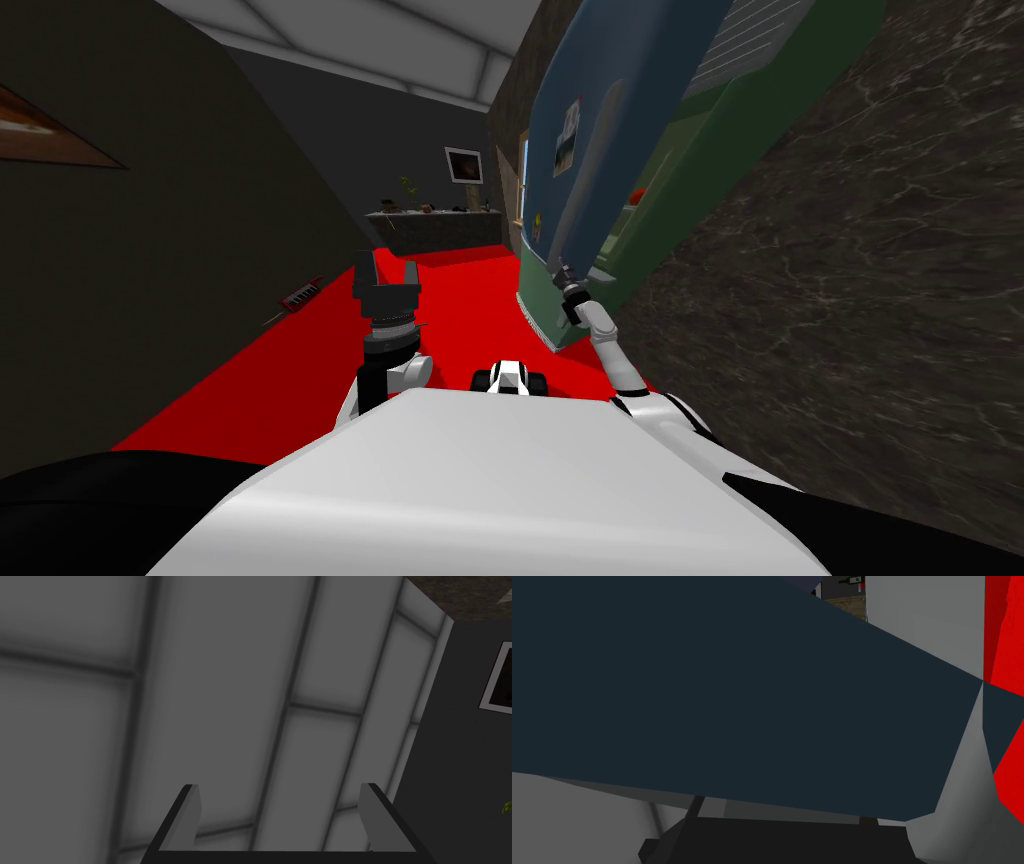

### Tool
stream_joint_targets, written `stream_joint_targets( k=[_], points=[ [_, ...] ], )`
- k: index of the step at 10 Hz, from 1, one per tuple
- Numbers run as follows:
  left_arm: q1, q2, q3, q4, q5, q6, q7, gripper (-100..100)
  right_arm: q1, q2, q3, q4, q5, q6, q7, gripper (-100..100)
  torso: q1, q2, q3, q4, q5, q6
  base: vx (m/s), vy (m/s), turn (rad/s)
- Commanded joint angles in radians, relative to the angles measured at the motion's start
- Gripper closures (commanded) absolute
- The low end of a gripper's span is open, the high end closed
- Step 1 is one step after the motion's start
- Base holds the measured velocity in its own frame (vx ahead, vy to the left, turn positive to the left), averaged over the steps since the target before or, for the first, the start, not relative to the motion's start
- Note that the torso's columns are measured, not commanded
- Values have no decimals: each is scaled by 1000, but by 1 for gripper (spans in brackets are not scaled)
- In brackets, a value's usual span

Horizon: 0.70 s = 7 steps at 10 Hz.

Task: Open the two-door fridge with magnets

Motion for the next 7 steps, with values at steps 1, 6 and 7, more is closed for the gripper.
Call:
stream_joint_targets(
  k=[1, 6, 7],
  points=[
    [0, 0, 0, 0, 0, 0, 0, 0, -9, 2, -34, 17, -7, 1, 15, 100, 2, -1, 0, -1, 0, 0, -25, 293, -56],
    [0, 0, 0, 0, 0, 0, 0, 0, -29, -17, -74, 65, -21, 37, 29, 100, -3, 6, 4, 0, -1, 2, -25, 282, -59],
    [0, 0, 0, 0, 0, 0, 0, 0, -29, -17, -74, 65, -21, 37, 29, 100, -4, 8, 6, 0, -2, 5, -13, 248, -46]
  ],
)
